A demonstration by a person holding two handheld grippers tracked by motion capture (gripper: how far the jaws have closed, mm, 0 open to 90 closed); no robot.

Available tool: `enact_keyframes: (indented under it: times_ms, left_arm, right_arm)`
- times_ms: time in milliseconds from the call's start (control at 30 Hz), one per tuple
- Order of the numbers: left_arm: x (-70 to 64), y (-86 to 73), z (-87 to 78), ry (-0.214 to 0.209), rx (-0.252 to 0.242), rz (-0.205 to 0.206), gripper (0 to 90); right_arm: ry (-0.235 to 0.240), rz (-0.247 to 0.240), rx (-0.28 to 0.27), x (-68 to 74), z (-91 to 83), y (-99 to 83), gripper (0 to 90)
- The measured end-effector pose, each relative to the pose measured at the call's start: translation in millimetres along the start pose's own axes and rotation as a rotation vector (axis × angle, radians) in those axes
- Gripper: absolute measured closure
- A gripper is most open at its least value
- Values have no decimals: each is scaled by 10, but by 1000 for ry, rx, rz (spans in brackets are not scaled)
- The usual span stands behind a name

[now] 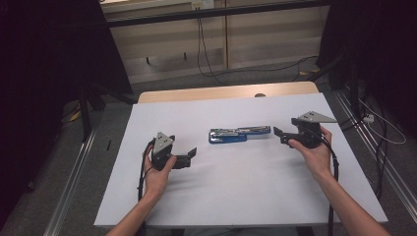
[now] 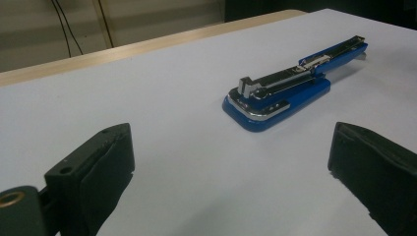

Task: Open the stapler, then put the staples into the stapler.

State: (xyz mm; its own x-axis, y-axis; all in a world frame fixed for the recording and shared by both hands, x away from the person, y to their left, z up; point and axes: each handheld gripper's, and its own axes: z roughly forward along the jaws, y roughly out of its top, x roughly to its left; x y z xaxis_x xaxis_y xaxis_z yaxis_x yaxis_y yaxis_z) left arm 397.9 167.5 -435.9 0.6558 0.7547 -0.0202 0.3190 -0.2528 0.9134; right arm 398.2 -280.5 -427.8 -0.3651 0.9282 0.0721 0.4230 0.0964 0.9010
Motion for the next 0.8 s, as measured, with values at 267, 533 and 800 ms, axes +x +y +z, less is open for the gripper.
enact_keyframes:
  times_ms: [267, 533, 800]
  left_arm:
    - [-127, -45, -72, -7, 11, 40, 40]
    - [-89, -54, -110, 14, 0, 23, 38]
    - [-52, -70, -139, 23, -5, 40, 37]
  right_arm:
    - [-14, 11, -9, -20, -38, -1, 151]
    - [-9, 22, -5, -97, -11, -1, 175]
    - [4, 9, 78, -207, 88, 94, 179]
